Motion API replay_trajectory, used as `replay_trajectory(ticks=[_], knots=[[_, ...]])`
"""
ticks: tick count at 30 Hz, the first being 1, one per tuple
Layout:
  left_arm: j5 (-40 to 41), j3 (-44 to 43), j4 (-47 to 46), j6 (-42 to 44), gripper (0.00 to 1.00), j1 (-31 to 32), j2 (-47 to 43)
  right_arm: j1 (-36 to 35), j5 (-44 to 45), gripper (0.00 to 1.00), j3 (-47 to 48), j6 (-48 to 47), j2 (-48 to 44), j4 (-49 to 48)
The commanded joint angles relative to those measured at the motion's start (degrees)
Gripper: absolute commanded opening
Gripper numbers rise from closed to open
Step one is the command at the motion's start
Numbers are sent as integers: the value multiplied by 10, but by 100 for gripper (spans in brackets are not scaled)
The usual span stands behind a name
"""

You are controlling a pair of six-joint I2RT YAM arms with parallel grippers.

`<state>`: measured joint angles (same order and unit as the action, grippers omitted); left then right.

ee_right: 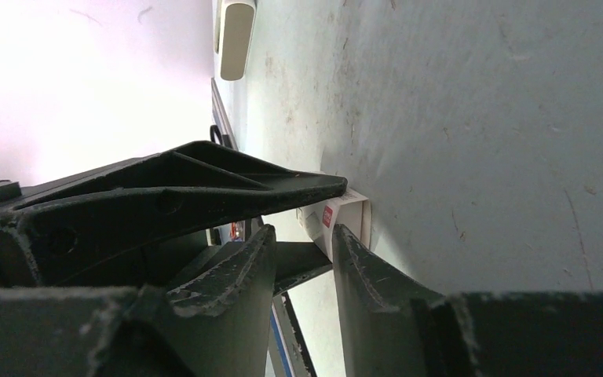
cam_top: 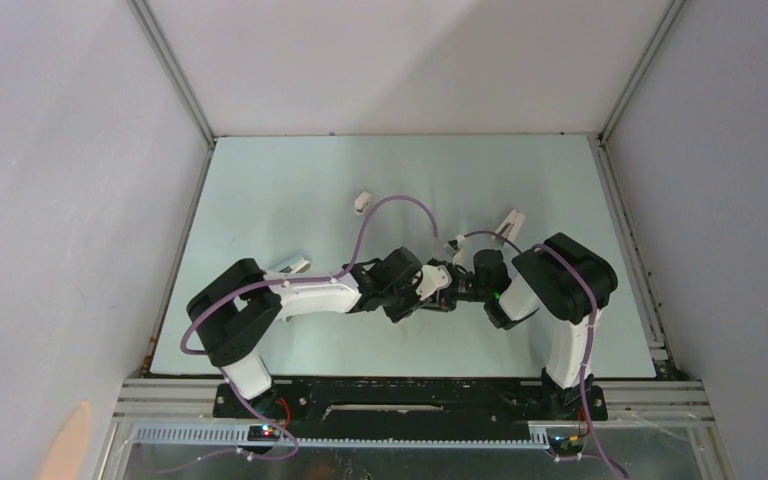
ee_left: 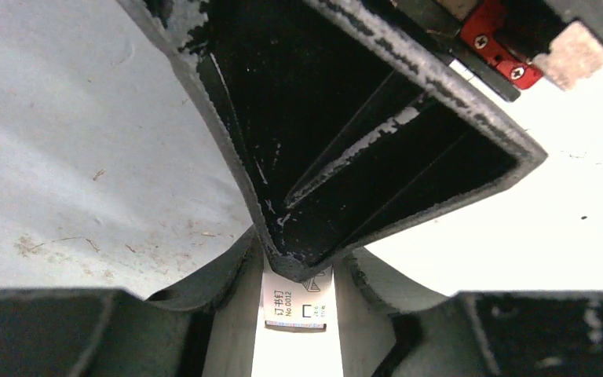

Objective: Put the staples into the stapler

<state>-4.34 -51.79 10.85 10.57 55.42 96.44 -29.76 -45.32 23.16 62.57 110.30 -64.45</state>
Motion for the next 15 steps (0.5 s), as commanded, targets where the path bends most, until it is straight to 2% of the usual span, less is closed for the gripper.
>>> replay_trajectory(ticks=[1, 3, 6, 8, 15], knots=[[-29, -5, -47, -3, 40, 5, -17, -12, -20, 34, 22, 2, 9, -35], [-27, 3, -54, -5, 43, 5, -30, -11, -23, 33, 22, 1, 10, -35], [-7, 6, -39, -12, 60, 5, -51, -8, -23, 32, 22, -2, 12, -32], [15, 8, -22, -15, 67, 5, -66, -7, -22, 32, 21, -3, 12, -31], [42, 30, 9, -25, 74, 3, -100, 1, -26, 32, 21, -8, 13, -29]])
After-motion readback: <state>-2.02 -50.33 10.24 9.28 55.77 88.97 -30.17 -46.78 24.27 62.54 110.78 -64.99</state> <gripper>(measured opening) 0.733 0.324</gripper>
